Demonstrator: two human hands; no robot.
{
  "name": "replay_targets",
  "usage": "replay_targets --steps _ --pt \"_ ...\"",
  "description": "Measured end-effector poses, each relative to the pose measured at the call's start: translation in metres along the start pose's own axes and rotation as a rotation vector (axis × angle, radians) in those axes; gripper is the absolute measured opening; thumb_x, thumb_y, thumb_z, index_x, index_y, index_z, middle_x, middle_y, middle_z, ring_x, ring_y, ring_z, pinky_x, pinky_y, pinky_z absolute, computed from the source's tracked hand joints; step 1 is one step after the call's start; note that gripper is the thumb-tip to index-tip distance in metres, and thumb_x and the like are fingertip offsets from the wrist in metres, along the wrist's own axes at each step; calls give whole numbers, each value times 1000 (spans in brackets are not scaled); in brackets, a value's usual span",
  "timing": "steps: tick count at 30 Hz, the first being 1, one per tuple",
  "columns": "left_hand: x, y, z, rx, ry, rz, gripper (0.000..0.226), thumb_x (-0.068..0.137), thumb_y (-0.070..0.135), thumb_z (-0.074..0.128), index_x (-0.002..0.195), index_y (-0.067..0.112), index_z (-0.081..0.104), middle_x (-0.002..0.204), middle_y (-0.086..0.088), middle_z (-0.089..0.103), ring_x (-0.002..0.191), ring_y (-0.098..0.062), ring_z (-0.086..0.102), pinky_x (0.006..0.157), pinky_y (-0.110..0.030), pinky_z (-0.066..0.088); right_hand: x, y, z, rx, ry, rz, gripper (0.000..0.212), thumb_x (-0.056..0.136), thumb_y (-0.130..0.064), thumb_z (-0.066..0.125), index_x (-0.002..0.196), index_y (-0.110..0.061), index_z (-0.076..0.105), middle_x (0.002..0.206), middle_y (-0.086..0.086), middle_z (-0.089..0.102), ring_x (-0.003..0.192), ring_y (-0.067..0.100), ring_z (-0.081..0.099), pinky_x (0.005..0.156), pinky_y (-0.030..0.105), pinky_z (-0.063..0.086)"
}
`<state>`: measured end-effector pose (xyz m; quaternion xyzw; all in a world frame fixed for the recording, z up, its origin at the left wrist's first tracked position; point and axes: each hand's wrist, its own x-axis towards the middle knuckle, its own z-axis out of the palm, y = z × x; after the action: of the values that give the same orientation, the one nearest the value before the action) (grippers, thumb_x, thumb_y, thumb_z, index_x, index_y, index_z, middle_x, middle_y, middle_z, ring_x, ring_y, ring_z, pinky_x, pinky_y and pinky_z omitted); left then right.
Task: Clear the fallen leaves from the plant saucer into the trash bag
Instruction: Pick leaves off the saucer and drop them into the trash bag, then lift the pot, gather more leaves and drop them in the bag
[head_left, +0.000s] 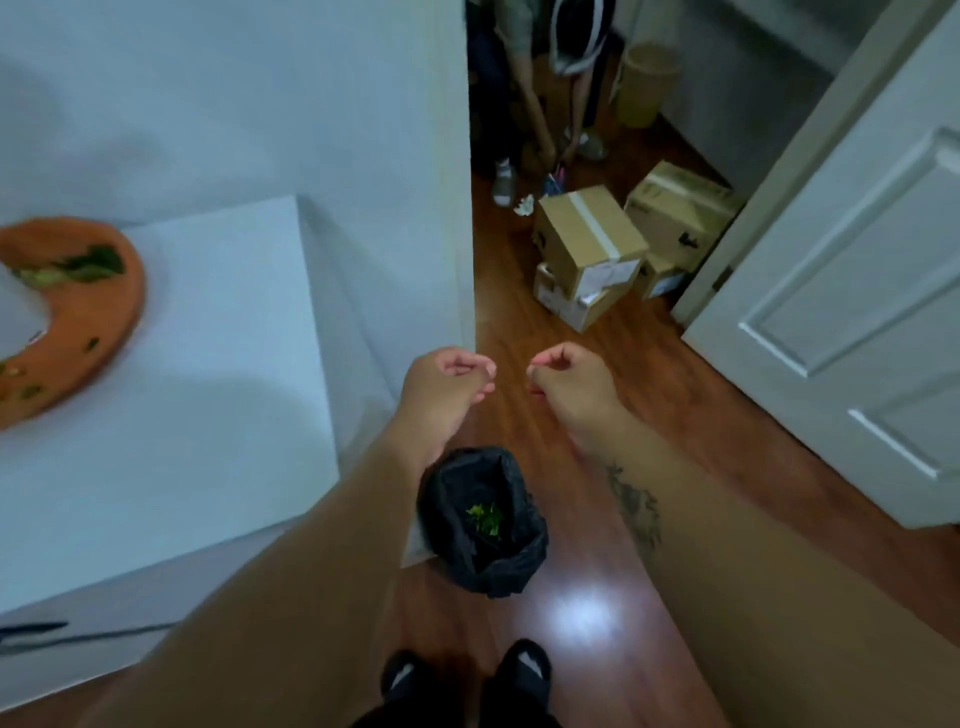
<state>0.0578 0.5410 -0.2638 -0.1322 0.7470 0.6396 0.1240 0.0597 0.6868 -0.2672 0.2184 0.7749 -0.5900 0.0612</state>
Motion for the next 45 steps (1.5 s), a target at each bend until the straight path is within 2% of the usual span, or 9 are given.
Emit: replay_targets --steps 6,10,18,24,29,32,37,40,45 --pt "-37 71 -58 88 124 132 6 89 14 66 90 11 72 93 -9 73 89 -21 71 82 -28 58 -32 -82 8 -82 -80 -138 8 83 -7 61 79 -13 61 81 9 65 79 25 62 80 46 56" --pt "-50 78 -122 122 206 145 9 85 10 65 81 14 72 90 -6 74 87 -22 71 89 -38 58 -49 -116 47 -142 -161 -221 5 89 -14 60 90 -13 64 92 8 66 91 24 64 84 40 58" --pt "-73 60 -266 160 398 189 8 83 16 65 82 19 73 90 -10 72 87 -27 68 83 -43 55 -85 -166 167 -196 -375 -345 14 83 -7 57 73 -17 60 80 1 64 77 20 61 75 34 55" --pt "-83 32 -365 225 508 233 4 84 18 71 83 14 71 82 -1 70 74 -10 60 72 -26 51 -109 -185 261 -309 -420 -440 12 82 -9 55 79 -15 65 83 -1 65 76 17 59 76 35 54" --pt "-79 19 -435 296 529 272 4 82 8 71 80 11 69 75 5 67 68 0 59 68 -13 48 -120 -188 325 -464 -394 -562 10 87 -9 58 91 -9 67 79 -6 58 80 15 55 67 18 43" --pt "-75 18 -456 330 543 327 12 80 8 73 74 15 65 70 11 63 65 8 57 62 -5 44 -121 -186 346 -579 -349 -611 14 88 -13 58 98 -9 67 91 2 64 85 18 58 74 26 47" --pt "-56 17 -475 430 616 419 28 71 24 80 71 16 54 67 6 56 63 -5 53 58 -16 43 -115 -182 363 -792 -296 -681 17 92 -22 50 99 -14 63 102 7 65 96 27 61 78 31 46" --pt "-42 20 -477 501 652 470 46 61 46 80 82 18 50 79 11 48 79 -16 54 66 -30 48 -109 -186 364 -791 -280 -691 22 91 -21 54 111 -15 63 111 7 62 101 26 60 85 35 49" --pt "-28 18 -470 604 665 458 79 48 66 67 108 19 52 107 8 46 107 -20 47 88 -32 43 -96 -192 370 -787 -323 -722 34 86 -10 54 118 -16 61 113 7 60 102 26 59 86 36 49"
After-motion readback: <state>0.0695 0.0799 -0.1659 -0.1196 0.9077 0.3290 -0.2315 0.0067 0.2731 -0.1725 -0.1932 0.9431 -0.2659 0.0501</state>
